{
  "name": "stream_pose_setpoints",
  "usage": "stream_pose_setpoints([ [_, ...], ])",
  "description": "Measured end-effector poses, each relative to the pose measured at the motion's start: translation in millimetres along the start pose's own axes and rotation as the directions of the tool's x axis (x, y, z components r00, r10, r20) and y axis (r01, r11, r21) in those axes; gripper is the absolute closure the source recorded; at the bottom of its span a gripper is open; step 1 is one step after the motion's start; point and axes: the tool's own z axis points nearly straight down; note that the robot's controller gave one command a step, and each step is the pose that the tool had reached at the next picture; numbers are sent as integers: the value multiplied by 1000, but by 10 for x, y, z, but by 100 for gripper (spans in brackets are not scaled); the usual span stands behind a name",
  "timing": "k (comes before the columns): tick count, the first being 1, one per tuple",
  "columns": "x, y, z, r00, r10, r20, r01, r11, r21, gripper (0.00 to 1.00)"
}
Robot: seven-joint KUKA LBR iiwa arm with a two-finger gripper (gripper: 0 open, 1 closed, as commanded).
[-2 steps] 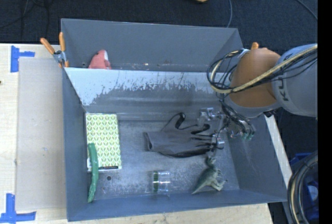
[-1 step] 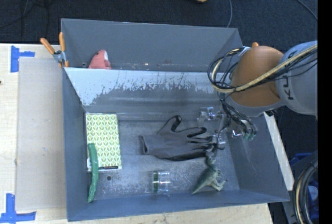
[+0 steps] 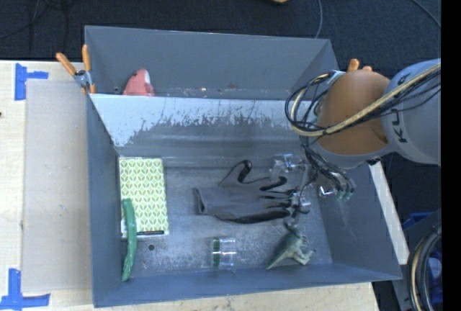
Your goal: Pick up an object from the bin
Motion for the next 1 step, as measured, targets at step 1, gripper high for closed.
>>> stream_pose_setpoints([
  [1, 239, 104, 436, 993, -117, 2, 117, 993, -1, 0],
])
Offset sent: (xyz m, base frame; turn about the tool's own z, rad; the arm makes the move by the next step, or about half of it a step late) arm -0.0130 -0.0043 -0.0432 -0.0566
